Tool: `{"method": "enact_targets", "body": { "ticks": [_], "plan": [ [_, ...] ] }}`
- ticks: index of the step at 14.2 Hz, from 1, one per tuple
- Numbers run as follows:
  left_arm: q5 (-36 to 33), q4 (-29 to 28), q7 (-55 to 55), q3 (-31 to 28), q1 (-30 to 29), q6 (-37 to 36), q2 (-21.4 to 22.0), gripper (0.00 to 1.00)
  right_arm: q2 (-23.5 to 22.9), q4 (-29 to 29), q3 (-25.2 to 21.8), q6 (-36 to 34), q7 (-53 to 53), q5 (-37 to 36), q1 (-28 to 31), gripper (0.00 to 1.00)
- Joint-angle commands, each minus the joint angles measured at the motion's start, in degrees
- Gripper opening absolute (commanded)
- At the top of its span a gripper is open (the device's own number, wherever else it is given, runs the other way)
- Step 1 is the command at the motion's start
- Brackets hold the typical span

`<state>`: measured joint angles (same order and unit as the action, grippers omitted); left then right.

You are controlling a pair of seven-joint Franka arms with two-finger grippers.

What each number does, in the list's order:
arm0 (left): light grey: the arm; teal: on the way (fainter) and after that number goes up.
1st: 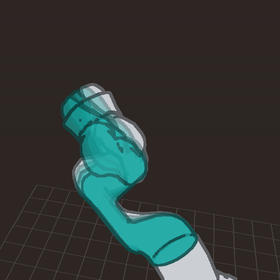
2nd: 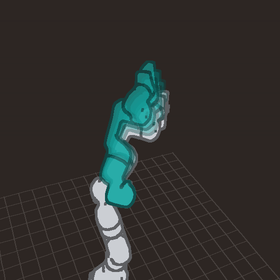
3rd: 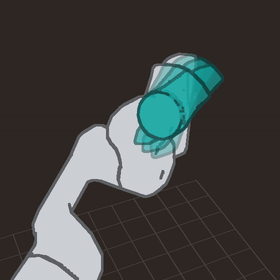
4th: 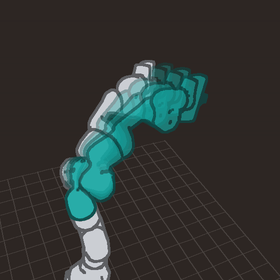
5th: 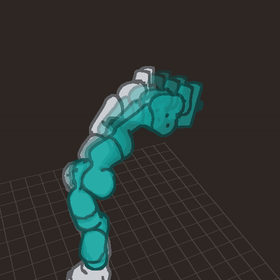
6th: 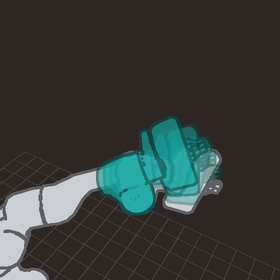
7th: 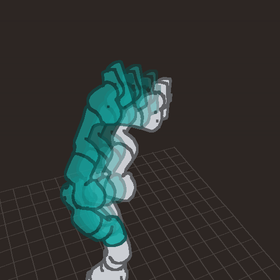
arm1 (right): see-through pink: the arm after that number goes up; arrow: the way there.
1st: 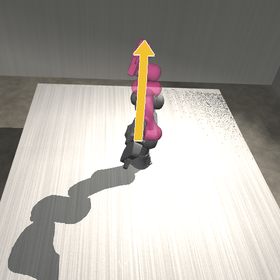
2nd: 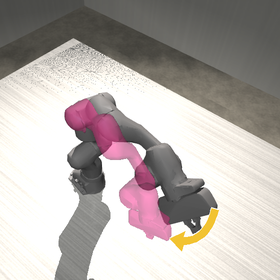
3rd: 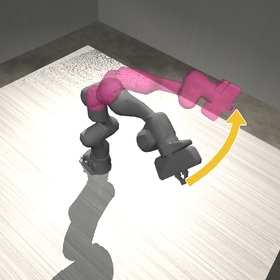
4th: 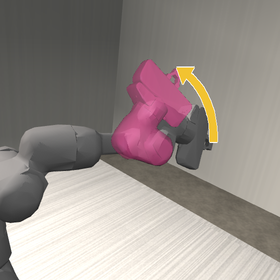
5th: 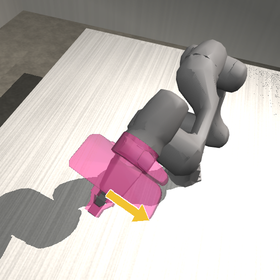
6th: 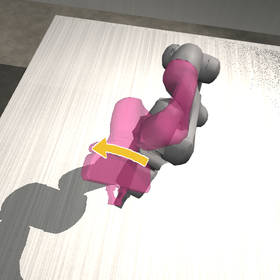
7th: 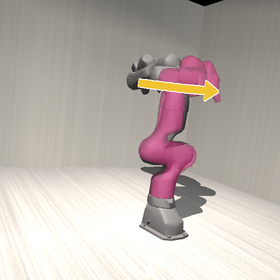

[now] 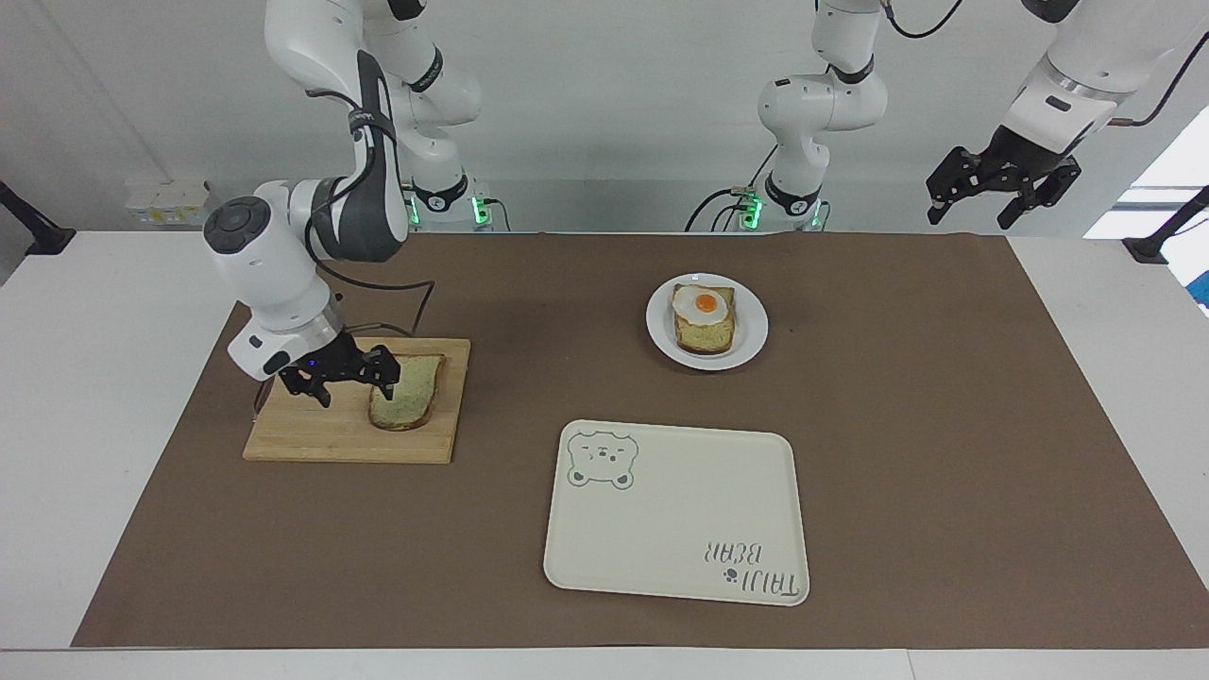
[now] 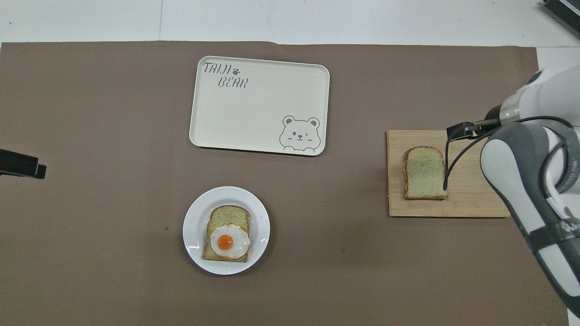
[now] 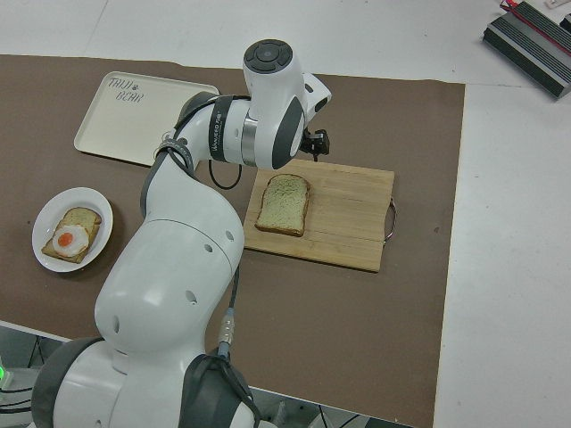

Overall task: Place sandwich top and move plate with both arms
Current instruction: 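Reach the right gripper over the bread slice on the wooden board, then lower the right gripper and grasp the bread slice edge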

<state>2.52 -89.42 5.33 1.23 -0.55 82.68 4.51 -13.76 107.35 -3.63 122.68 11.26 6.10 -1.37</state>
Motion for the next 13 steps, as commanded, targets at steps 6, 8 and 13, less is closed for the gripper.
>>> {"method": "enact_targets", "body": {
  "ticks": [6, 8, 13],
  "plan": [
    [-0.5, -0.7, -0.1, 0.3, -0.4, -0.6, 1.1, 1.00, 1.7, 9.4, 0.3, 3.8, 8.6, 9.5, 3.4, 1.00],
    [-0.5, -0.7, -0.1, 0.3, -0.4, -0.6, 1.1, 1.00, 1.1, 10.5, 0.2, 5.1, 10.6, 11.2, 4.2, 1.00],
    [-0.5, -0.7, -0.1, 0.3, -0.4, -0.6, 1.1, 1.00, 1.2, 12.3, 0.2, 5.3, 11.0, 12.4, 4.9, 0.62]
  ]
}}
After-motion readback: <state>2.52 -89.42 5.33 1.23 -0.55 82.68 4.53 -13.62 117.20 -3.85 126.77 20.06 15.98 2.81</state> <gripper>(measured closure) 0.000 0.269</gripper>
